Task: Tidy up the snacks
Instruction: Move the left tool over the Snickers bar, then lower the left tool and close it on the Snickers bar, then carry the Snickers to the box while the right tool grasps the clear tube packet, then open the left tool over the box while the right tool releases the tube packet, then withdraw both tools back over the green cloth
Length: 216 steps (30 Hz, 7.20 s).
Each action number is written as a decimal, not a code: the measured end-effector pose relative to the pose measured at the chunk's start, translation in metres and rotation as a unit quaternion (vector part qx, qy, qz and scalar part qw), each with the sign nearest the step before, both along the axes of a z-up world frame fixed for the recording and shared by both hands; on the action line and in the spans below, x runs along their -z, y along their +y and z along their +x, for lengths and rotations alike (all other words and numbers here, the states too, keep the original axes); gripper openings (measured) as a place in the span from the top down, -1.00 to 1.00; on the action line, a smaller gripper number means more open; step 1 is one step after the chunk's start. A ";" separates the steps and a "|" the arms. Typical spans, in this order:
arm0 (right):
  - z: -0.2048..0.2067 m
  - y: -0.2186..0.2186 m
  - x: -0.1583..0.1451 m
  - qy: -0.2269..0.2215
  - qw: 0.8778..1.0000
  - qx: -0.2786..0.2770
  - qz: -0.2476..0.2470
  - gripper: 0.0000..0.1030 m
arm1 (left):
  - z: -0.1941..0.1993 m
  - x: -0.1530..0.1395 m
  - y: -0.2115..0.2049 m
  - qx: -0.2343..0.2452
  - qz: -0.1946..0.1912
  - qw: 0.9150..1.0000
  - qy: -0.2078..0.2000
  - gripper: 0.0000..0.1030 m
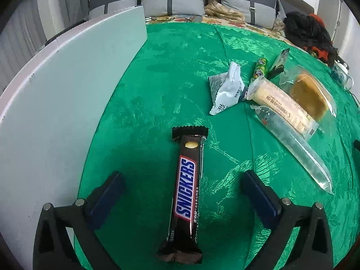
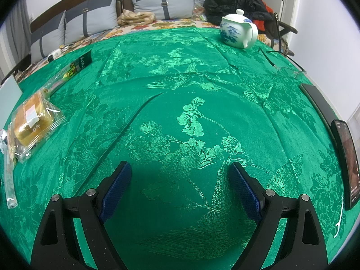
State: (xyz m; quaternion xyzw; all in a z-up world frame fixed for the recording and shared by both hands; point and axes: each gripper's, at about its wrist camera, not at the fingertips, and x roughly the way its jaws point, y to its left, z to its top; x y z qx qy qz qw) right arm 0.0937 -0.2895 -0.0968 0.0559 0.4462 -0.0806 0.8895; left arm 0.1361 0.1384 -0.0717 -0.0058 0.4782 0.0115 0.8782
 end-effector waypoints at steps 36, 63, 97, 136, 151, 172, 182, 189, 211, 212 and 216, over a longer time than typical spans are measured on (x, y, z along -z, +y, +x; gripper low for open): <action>0.000 0.000 0.000 0.000 1.000 0.000 0.000 -0.77 | -0.012 -0.003 0.000 0.008 -0.001 1.000 -0.006 -1.00; 0.000 -0.001 0.000 0.000 1.000 0.000 0.000 -0.77 | -0.026 -0.018 -0.006 0.057 0.003 0.998 0.018 0.65; 0.062 0.280 -0.019 0.214 0.926 -0.306 0.050 0.20 | -0.058 -0.019 -0.007 0.060 -0.057 0.996 0.015 0.68; 0.015 0.443 -0.149 0.061 0.866 -0.359 0.342 0.09 | -0.084 -0.098 0.243 -0.170 -0.043 0.983 -0.046 -0.48; -0.039 0.129 -0.044 -0.010 0.991 -0.126 -0.052 -0.26 | -0.087 -0.116 0.040 0.041 -0.126 0.989 -0.070 -0.85; -0.001 0.022 -0.001 0.000 1.000 -0.027 -0.004 -0.77 | 0.005 -0.001 -0.046 0.031 -0.008 0.999 -0.022 -0.94; 0.002 0.022 0.000 0.002 1.000 -0.021 -0.002 -0.86 | 0.010 0.001 -0.048 0.029 -0.009 0.999 -0.023 -0.99; 0.002 0.022 -0.001 0.002 1.000 -0.022 -0.001 -0.87 | 0.010 0.001 -0.050 0.028 -0.008 0.999 -0.022 -1.00; 0.002 0.022 0.000 0.002 1.000 -0.021 -0.001 -0.87 | 0.010 0.001 -0.049 0.028 -0.008 0.999 -0.022 -1.00; 0.002 0.021 0.000 0.002 1.000 -0.021 -0.001 -0.87 | 0.010 0.001 -0.049 0.028 -0.008 0.999 -0.022 -1.00; 0.002 0.021 0.000 0.002 1.000 -0.021 -0.001 -0.87 | 0.010 0.001 -0.049 0.031 -0.010 0.999 -0.020 -0.99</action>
